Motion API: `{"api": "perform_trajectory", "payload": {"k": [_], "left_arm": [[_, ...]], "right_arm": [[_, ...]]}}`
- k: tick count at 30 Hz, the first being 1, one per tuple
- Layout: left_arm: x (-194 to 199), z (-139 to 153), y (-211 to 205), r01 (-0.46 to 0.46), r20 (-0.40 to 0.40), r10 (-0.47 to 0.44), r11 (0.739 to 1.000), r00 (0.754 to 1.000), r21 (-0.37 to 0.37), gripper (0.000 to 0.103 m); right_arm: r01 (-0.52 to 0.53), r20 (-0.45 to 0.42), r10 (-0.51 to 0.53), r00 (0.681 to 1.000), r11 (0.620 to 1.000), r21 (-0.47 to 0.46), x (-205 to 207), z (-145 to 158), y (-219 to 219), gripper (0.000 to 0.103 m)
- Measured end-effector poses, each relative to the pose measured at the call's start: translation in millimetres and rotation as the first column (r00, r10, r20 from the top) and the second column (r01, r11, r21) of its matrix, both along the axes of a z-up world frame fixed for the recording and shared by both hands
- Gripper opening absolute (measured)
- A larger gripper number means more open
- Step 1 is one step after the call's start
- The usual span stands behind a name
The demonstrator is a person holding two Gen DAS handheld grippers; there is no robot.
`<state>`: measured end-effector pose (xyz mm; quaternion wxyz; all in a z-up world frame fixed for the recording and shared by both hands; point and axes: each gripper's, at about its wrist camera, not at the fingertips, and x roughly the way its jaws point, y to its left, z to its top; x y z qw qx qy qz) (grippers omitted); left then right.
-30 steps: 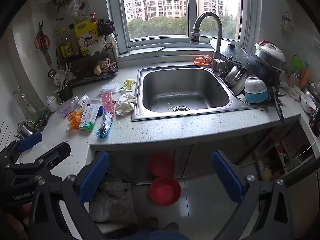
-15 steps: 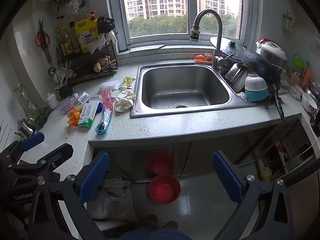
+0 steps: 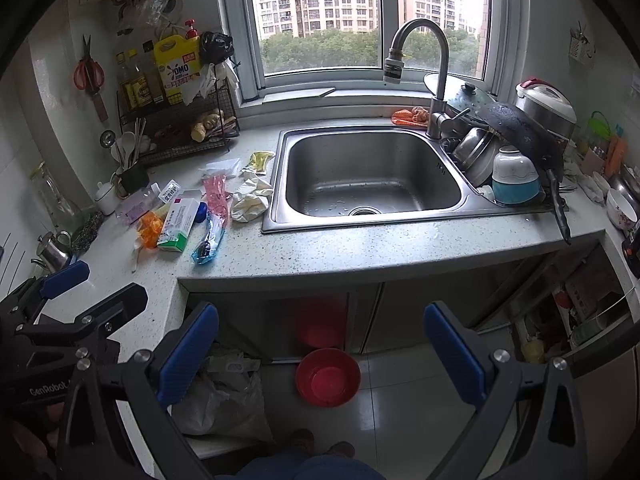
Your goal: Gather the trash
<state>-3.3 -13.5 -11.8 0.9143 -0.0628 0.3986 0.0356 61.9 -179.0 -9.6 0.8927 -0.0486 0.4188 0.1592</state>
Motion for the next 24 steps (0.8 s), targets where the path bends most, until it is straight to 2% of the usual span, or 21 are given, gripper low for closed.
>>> {"api": "perform_trajectory", "payload": {"k": [24], "left_arm": [[-2.1, 0.5, -11.7, 0.011, -0.011, -0.011, 1.0, 1.0, 0.005, 0.103]], "right_arm": [[-0.01, -0.014, 0.01, 1.0, 1.0, 0.01, -3.4, -0.8, -6.8, 0.103]]}}
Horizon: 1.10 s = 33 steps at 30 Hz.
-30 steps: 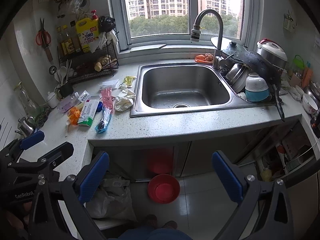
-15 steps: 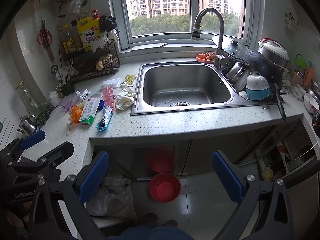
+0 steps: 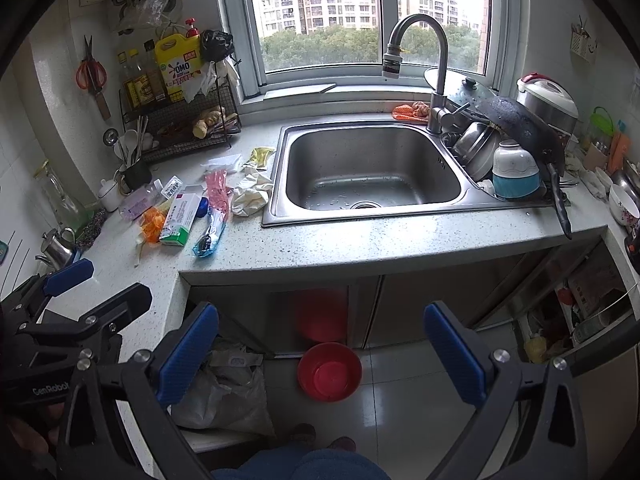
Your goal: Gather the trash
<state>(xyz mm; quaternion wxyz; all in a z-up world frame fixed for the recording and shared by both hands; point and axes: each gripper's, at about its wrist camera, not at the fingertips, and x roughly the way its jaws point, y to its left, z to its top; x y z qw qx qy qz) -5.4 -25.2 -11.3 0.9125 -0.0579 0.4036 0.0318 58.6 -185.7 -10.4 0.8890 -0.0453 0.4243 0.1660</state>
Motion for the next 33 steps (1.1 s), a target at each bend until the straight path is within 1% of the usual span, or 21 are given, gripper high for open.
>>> {"api": "perform_trajectory", "payload": {"k": [15, 21, 24, 28, 33], "left_arm": [[0.9, 0.0, -5.2, 0.0, -0.001, 0.0, 1.0, 1.0, 0.018, 0.103], [2.8, 0.7, -4.1, -0.005, -0.002, 0.005, 1.0, 1.0, 0.005, 0.103], [4.7, -0.1, -4.4, -0.008, -0.013, 0.008, 1.0, 1.0, 0.016, 0.103], [9.2, -2.1, -0.3, -0.019, -0.025, 0.019, 1.0, 1.0, 0.019, 0.103], [19.3, -12.1, 10.9, -0.043, -0.057, 0.044, 0.999, 0.997, 0.02, 0.103]], "right_arm": [[-0.008, -0.002, 0.008, 1.0, 1.0, 0.001, -0.8, -0.2, -1.2, 0.103], [-0.014, 0.0, 0.014, 1.0, 1.0, 0.002, 0.1, 0.9, -2.1, 0.103], [-0.018, -0.003, 0.018, 1.0, 1.0, 0.0, 3.5, 0.6, -2.4, 0.103], [-0.026, -0.031, 0.026, 0.999, 1.0, 0.012, 12.2, -2.8, -1.6, 0.103], [-0.046, -0.041, 0.047, 0.998, 0.999, 0.018, 25.7, -6.9, 8.4, 0.103]]}}
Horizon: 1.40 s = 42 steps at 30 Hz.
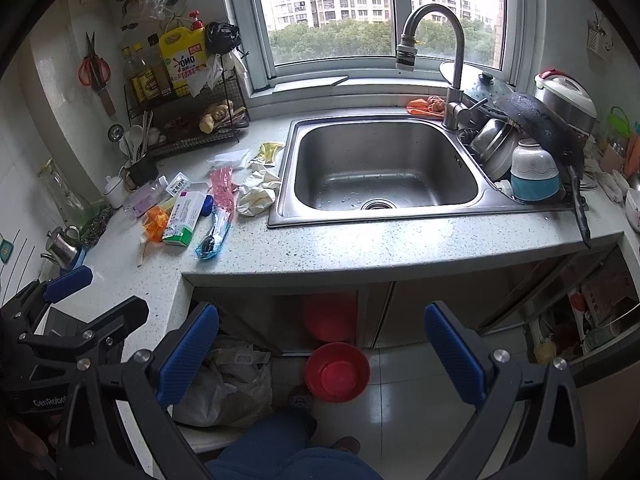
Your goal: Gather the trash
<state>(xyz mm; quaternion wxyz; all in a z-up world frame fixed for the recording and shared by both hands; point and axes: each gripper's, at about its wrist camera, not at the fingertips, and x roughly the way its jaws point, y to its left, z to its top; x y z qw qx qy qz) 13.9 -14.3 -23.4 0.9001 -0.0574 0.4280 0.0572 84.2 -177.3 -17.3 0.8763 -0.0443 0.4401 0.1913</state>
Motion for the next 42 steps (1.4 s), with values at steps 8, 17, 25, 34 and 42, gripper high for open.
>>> {"api": "perform_trajectory", "payload": {"k": [8, 17, 25, 34, 42], "left_arm": [[38.6, -15.1, 51.9, -0.078, -0.064, 0.076, 0.996, 0.995, -0.03, 0.103], [109.0, -48.3, 146.0, -0.212, -0.169, 0.202, 0.976, 0.965, -0.047, 0.103], [161.3, -70.1, 222.6, -0.289, -0.231, 0.274, 0.957, 0.934, -0.035, 0.103], [180.3, -96.2, 257.7, -0.336, -0.29, 0.309, 0.941, 0.905, -0.044, 0.103], [170.9, -106.9, 272.5, -0.357, -0.322, 0.333, 0.934, 0.886, -0.015, 0.103]], "right_arm": [[-0.075, -0.05, 0.074, 0.996, 0.997, -0.01, 46.2, -17.0, 44.4, 0.103], [-0.212, -0.124, 0.202, 0.972, 0.974, -0.078, 131.8, -48.4, 135.0, 0.103], [-0.329, -0.187, 0.297, 0.936, 0.93, -0.167, 203.2, -81.9, 197.9, 0.103], [-0.443, -0.289, 0.369, 0.883, 0.858, -0.26, 251.9, -143.9, 233.6, 0.103], [-0.553, -0.313, 0.469, 0.826, 0.781, -0.29, 264.0, -169.7, 247.8, 0.077]]}}
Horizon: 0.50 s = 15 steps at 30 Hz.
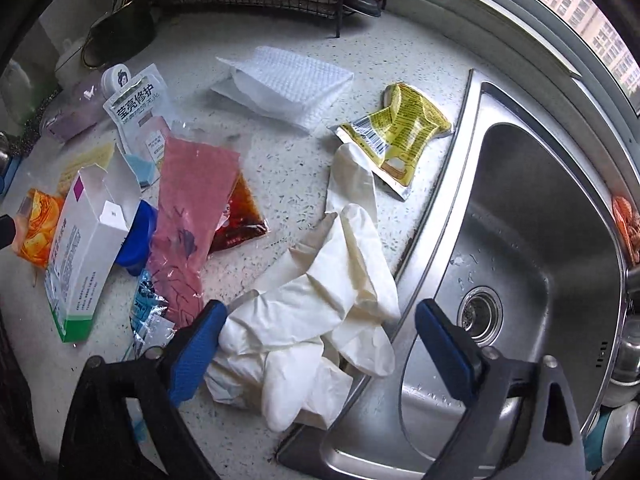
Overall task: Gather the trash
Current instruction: 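Grasp the white latex gloves with the right gripper while the left tool approaches the counter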
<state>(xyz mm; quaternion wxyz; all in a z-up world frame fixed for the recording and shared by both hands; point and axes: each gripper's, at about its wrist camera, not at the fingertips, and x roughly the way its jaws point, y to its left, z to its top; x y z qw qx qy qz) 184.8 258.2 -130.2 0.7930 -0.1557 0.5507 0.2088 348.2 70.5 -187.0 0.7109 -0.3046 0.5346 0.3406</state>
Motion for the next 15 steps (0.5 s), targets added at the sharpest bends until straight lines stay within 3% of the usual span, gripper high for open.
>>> {"api": "perform_trajectory", "payload": {"k": [4, 8, 11, 15], "left_arm": [[-8.8, 1.8, 3.8, -0.03, -0.009, 0.03, 1.0, 0.999, 0.004, 0.103], [-19.8, 5.0, 3.3, -0.047, -0.003, 0.047, 0.999, 0.999, -0.005, 0.103], [-28.4, 8.5, 3.0, -0.059, -0.009, 0.059, 0.998, 0.998, -0.01, 0.103], [-41.4, 18.7, 4.4, -0.052, 0.019, 0.052, 0.998, 0.998, -0.026, 0.103]], "right_arm": [[-0.07, -0.001, 0.07, 0.998, 0.997, -0.014, -3.8, -6.2, 5.4, 0.063], [-0.036, -0.066, 0.039, 0.997, 0.999, 0.037, -2.1, -5.6, 0.3, 0.041], [-0.053, -0.074, 0.057, 0.996, 0.997, 0.055, -15.7, -0.5, 0.3, 0.009], [-0.032, -0.067, 0.037, 0.997, 0.997, 0.07, -36.4, 10.5, -5.7, 0.007]]}}
